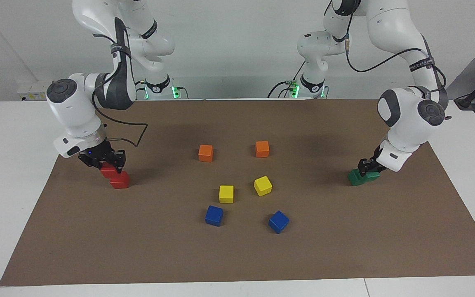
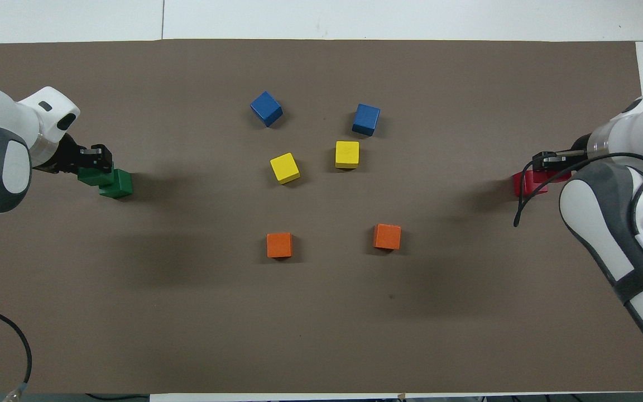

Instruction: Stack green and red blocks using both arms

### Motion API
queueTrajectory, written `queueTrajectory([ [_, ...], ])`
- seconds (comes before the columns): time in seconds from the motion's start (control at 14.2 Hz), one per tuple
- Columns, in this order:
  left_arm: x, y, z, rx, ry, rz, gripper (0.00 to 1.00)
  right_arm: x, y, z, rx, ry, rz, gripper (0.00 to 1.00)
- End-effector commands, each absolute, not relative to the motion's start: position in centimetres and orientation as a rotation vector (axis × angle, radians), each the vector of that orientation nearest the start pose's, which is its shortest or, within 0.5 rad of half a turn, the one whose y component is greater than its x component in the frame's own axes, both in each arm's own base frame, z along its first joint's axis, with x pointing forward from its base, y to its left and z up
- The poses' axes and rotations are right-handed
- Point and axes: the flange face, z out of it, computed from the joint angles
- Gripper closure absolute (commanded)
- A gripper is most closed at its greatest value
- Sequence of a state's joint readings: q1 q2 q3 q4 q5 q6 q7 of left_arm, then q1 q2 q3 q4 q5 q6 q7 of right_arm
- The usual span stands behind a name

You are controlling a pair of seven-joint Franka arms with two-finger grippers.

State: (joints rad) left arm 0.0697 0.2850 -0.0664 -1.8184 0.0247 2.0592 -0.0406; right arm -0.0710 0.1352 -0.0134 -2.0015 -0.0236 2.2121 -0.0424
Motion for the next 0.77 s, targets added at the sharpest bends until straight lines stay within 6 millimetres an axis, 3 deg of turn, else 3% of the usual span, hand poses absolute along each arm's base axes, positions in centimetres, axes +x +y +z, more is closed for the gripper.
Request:
queueTrajectory([
  [0.0,61.1,0.7,38.4,-3.145,-0.038,0.035,0.96,57.6,-5.5,39.6,-3.168,0.008,-0.150,1.00],
  [0.14,60.9,0.6,38.0,-3.146,-0.035,0.040,0.90,57.5,-6.4,38.9,-3.170,0.005,-0.156,1.00],
  [0.28,60.9,0.6,38.0,-3.146,-0.033,0.038,0.67,57.4,-6.5,38.4,-3.170,0.005,-0.149,1.00],
  [0.7,60.8,0.5,38.0,-3.145,-0.033,0.047,0.64,57.2,-6.3,37.0,-3.169,-0.020,-0.205,1.00],
])
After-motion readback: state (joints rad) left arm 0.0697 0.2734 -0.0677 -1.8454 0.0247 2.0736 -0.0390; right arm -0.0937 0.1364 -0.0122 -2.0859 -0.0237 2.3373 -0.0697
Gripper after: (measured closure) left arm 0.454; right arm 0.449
